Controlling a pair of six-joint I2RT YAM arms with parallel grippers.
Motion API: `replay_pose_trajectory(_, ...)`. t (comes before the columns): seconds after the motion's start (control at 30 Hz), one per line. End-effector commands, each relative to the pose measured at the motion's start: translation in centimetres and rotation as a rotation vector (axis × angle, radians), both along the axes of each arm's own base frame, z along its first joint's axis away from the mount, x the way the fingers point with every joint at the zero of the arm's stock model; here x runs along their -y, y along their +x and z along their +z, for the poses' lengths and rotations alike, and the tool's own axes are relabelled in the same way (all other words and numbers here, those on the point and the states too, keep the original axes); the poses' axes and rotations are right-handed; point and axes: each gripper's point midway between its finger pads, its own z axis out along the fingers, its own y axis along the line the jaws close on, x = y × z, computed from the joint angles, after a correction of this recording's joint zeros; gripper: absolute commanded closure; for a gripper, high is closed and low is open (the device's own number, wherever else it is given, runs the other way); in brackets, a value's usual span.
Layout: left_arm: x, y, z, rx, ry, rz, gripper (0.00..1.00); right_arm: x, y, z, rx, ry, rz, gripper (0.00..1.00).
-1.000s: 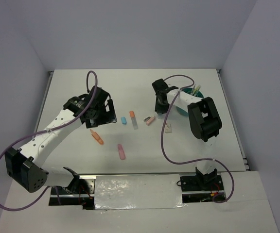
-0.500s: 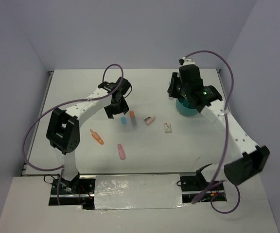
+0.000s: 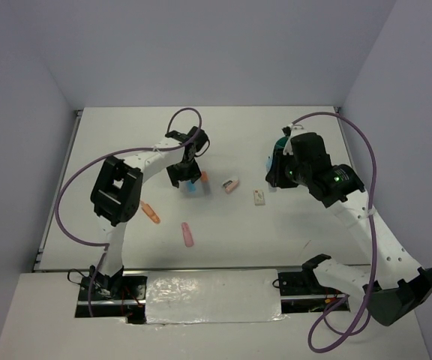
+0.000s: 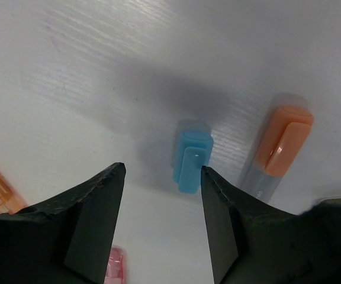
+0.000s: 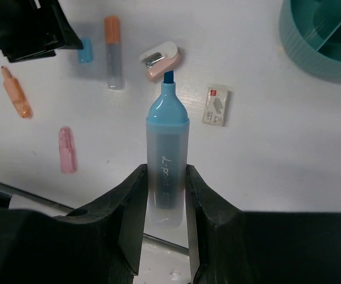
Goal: Sort the stationery into containers
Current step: Close the pen cap on the pen.
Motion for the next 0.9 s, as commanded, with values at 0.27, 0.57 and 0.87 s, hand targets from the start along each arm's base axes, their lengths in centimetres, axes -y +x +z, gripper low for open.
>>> replay_pose_trajectory(0.27, 0.9, 0.4, -3.3, -0.024, -0.032, -0.035, 0.35, -1.5, -1.5, 0.2, 0.010, 0.049, 0.117, 1.00)
replay_pose_trajectory(0.57, 0.7, -1.2, -4.7, -0.072, -0.035, -0.028, 0.72, -3.9, -2.3, -0.8, 0.014, 0.106, 0.270, 1.00)
replay_pose_trajectory(0.87, 5.2, 0.7, 9.5, 0.290, -0.389, -0.173, 1.00, -10.3, -7.3, -2.6, -0.002, 0.403, 0.642, 1.00)
